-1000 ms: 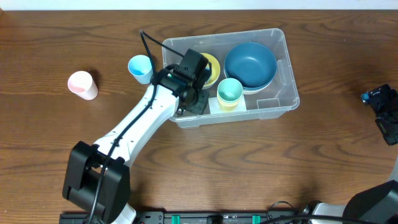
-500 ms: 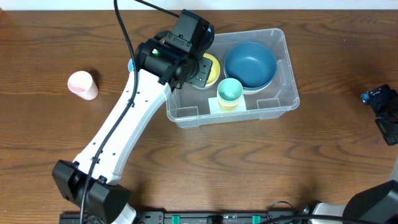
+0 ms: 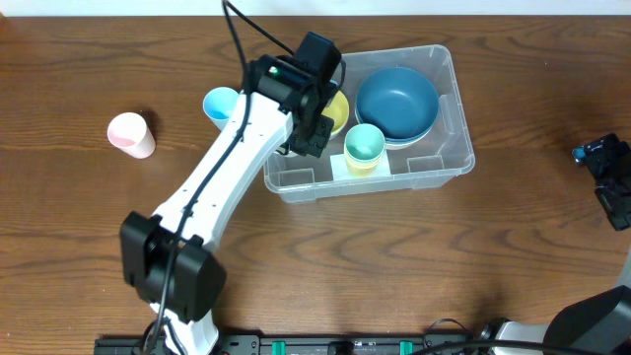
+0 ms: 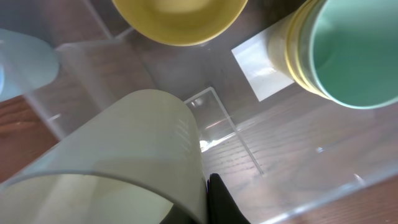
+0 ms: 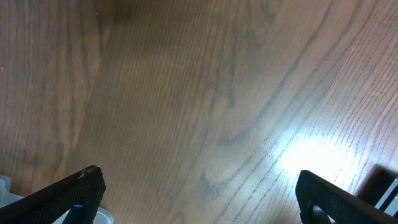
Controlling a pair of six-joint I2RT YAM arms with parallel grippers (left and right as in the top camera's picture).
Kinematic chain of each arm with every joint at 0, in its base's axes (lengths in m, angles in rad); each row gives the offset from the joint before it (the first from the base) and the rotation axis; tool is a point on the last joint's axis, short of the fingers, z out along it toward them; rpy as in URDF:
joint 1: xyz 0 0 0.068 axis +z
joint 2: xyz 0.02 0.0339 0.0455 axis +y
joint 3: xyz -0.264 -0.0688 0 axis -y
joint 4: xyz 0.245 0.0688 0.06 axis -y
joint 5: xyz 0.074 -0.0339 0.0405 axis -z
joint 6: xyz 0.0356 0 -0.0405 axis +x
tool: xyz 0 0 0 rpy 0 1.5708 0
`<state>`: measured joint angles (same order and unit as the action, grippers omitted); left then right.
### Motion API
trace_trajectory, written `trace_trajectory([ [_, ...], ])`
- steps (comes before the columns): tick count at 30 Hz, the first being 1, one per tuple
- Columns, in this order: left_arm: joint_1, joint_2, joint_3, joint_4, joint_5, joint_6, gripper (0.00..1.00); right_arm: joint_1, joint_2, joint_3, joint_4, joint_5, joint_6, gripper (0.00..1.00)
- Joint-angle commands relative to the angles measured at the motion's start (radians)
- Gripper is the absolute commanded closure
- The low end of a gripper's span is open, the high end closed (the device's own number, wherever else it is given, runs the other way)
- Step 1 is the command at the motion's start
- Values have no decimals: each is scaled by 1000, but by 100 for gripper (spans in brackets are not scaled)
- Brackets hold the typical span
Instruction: Pack container
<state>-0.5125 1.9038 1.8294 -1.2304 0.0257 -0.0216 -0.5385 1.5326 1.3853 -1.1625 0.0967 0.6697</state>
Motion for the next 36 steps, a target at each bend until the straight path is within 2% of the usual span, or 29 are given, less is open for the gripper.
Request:
trace_trajectory([
  [1,-14,25,12,-3,-8,26,94,-5,-3,0,-1,4,10,1],
  [11,-39,103,12,-19,-8,20,94,-5,-3,0,0,3,10,1],
  [27,-38,119,-21,-10,-8,-123,94,-5,-3,0,0,3,10,1],
  [36,-39,119,-68,0,-7,-139,94,-5,-3,0,0,3,10,1],
])
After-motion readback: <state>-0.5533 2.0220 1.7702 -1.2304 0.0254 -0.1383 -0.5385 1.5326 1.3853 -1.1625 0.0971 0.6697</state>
